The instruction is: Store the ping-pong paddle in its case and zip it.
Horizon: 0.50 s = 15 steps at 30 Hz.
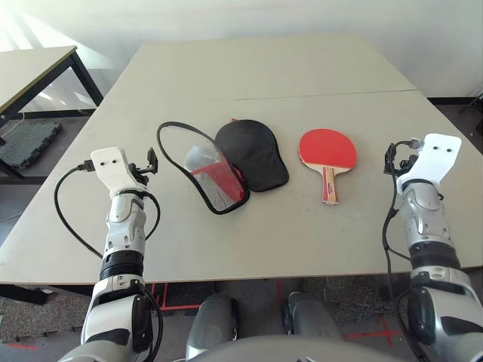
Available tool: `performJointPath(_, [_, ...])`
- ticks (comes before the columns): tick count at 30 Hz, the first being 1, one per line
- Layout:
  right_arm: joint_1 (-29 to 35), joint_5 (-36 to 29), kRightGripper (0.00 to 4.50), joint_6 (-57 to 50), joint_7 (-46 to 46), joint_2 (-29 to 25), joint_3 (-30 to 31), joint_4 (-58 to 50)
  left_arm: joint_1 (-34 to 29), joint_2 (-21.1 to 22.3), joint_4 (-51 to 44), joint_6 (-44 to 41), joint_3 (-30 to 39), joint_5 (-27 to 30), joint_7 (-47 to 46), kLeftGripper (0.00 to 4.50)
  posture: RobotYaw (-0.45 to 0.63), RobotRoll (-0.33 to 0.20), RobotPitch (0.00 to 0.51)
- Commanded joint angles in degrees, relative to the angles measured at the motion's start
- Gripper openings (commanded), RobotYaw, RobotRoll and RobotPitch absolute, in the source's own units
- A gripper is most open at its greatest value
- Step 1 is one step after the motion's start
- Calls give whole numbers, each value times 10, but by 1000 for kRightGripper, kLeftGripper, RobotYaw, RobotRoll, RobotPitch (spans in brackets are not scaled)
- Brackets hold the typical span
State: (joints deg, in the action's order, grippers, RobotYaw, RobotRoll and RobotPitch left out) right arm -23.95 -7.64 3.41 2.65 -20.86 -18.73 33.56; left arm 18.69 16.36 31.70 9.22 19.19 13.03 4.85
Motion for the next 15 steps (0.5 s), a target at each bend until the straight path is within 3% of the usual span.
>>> performJointPath(1, [9, 1, 4446, -6, -4, 2, 2, -14, -17, 5, -24, -7, 8, -1, -9, 4482, 24, 0, 24])
performJointPath(5, [12, 0, 4446, -17, -12, 2, 7, -33, -29, 26, -46, -18, 23, 14, 9, 4482, 43, 0, 28])
performJointPath(9, [8, -11, 4446, -35, -41, -3, 9, -56, -32, 74, -69, -38, 32, 37, 74, 4482, 59, 0, 21])
performJointPath(12, [1, -26, 4446, -72, -78, -12, 11, -80, -27, 125, -78, -71, 49, 74, 139, 4482, 63, 0, 17])
performJointPath(15, [-19, -40, 4446, -159, -119, -36, 25, -133, -30, 225, -127, -153, 29, 119, 296, 4482, 74, 0, 22])
